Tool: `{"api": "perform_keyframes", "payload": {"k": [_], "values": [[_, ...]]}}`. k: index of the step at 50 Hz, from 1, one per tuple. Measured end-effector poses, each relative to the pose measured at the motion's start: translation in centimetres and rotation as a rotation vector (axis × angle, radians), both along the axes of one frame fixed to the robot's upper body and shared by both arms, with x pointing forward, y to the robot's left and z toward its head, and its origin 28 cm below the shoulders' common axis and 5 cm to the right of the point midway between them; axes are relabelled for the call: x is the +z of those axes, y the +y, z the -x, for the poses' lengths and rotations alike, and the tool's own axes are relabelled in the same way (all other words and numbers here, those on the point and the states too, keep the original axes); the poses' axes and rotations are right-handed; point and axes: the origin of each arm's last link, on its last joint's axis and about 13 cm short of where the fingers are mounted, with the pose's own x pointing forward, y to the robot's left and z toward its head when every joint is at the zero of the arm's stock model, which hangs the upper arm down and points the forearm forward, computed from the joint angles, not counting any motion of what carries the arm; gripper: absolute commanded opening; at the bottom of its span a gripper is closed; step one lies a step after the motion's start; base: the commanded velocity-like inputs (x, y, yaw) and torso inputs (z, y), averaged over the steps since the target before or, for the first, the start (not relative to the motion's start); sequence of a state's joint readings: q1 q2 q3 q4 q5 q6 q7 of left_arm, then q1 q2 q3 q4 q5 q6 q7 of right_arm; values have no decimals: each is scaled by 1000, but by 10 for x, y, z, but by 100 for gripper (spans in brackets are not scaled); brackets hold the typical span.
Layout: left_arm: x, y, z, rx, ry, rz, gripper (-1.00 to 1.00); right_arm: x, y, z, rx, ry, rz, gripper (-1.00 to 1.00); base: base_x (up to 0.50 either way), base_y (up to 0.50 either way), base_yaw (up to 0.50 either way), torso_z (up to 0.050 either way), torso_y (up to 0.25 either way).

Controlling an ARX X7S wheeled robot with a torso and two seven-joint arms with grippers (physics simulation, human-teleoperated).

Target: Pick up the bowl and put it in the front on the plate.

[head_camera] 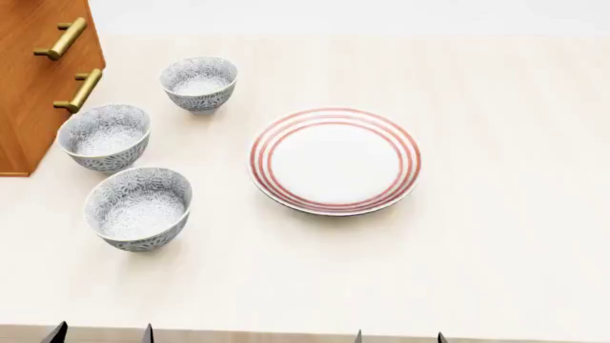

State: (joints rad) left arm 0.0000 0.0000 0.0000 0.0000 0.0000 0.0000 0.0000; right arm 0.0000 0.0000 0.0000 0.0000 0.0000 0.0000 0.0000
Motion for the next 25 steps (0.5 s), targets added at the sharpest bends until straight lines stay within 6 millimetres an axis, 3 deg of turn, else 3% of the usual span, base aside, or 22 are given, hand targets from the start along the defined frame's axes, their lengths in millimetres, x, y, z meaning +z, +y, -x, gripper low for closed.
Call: {"api": "perform_keyframes", "payload": {"k": [25], "values": [[0, -1, 1, -10, 2, -4, 100, -1, 1, 0, 2, 0, 1, 100, 0, 0, 0, 0, 0]]}}
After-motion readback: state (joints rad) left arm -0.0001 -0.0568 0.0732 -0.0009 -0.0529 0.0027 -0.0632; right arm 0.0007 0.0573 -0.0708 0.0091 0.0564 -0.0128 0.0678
